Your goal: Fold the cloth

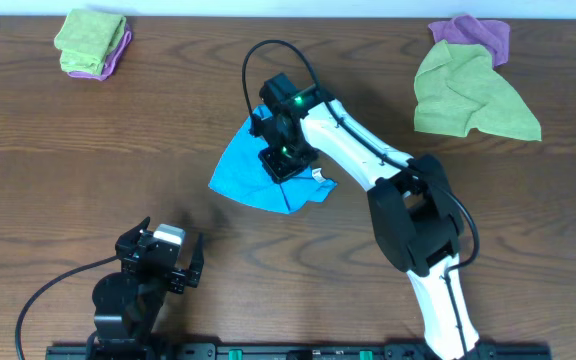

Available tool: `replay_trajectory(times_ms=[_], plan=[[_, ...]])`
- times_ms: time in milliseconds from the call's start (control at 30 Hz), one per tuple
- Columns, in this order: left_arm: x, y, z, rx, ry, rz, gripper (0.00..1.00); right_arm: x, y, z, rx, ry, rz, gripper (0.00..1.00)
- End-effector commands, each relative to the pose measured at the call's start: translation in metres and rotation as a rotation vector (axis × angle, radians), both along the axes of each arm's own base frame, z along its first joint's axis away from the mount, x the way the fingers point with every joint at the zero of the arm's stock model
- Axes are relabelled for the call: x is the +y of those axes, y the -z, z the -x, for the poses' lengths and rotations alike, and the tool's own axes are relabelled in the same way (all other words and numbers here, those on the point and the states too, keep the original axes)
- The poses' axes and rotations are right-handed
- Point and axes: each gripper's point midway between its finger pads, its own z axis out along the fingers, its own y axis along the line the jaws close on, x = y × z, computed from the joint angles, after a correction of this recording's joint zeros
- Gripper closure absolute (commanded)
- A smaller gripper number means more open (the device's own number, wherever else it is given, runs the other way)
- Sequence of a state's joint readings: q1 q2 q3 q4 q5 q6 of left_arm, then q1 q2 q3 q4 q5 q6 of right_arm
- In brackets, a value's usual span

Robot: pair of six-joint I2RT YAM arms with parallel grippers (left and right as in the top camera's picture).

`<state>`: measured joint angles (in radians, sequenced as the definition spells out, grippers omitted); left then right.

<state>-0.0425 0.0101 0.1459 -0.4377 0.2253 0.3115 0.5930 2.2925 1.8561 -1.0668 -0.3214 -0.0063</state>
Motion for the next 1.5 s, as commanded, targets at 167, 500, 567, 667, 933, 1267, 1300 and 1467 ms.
replay_trajectory(times_ms=[167, 500, 567, 667, 933, 1267, 1300, 1467], plan=[[-0.001, 0.008, 0.001, 0.015, 0.008, -0.002, 0.05, 0.018, -0.055, -0.036, -0.116, 0.022, -0.083, 0.99], [-0.001, 0.008, 0.001, 0.015, 0.008, -0.002, 0.04, 0.063, -0.152, -0.07, -0.406, -0.011, -0.191, 0.98], [-0.001, 0.008, 0.001, 0.015, 0.008, -0.002, 0.05, 0.057, -0.166, -0.083, -0.498, 0.015, -0.14, 0.99], [-0.001, 0.008, 0.001, 0.015, 0.008, -0.002, 0.05, 0.037, -0.181, -0.103, -0.609, 0.072, -0.042, 0.99], [-0.001, 0.008, 0.001, 0.015, 0.008, -0.002, 0.05, -0.05, -0.18, -0.141, -0.647, 0.233, 0.163, 0.99], [-0.001, 0.008, 0.001, 0.015, 0.008, -0.002, 0.05, -0.14, -0.239, -0.161, -0.746, 0.394, 0.287, 0.99], [-0.001, 0.008, 0.001, 0.015, 0.008, -0.002, 0.05, -0.14, -0.245, -0.16, -0.755, 0.399, 0.276, 0.99], [-0.001, 0.008, 0.001, 0.015, 0.008, -0.002, 0.05, -0.087, -0.246, -0.141, -0.676, 0.294, 0.073, 0.99]])
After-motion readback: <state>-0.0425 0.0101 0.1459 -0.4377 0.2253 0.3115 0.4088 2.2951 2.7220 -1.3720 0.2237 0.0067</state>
